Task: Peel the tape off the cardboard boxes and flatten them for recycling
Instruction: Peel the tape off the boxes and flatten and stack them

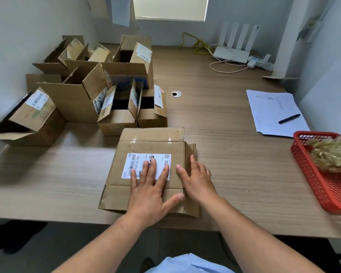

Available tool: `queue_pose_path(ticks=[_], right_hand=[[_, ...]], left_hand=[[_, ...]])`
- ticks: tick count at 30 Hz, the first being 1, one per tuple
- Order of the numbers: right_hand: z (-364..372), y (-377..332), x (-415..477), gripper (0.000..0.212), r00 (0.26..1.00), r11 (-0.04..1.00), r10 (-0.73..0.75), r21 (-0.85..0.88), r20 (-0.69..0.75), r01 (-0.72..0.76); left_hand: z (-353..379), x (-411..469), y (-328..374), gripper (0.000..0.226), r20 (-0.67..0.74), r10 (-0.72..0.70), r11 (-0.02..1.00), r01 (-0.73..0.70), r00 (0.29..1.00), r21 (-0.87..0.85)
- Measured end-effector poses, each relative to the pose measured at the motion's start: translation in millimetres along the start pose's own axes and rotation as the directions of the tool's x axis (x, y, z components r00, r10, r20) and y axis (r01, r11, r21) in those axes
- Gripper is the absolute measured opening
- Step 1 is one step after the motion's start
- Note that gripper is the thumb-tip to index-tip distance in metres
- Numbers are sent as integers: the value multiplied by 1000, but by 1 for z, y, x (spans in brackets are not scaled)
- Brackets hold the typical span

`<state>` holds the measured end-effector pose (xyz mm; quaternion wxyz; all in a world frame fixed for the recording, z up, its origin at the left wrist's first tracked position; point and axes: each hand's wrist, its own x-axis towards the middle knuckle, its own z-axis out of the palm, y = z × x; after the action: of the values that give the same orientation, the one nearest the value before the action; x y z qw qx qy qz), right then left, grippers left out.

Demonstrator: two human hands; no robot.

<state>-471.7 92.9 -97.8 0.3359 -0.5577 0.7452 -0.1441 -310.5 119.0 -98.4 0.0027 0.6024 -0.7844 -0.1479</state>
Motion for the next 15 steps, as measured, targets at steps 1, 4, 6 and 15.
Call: queue_pose_path(ticks=[1, 4, 6, 15], right_hand=[[-1, 3, 0, 76, 1000, 1000, 6, 14, -2, -6], [-7, 10, 7, 73, 1000, 996, 15, 86, -23, -13], [-14, 13, 16, 70, 998, 994, -16, 107, -57, 23], [-20, 16, 27, 58, 991, 973, -133, -190, 5, 131]], left_hand=[[1, 3, -6, 106, 12, 9, 1000, -9, 1000, 17], [-6, 12, -29, 105, 60, 10, 1000, -10, 998, -2], [-12, 14, -41, 100, 126, 39, 999, -40, 991, 6], [-23, 16, -49, 79, 220, 112, 984, -77, 969, -159]])
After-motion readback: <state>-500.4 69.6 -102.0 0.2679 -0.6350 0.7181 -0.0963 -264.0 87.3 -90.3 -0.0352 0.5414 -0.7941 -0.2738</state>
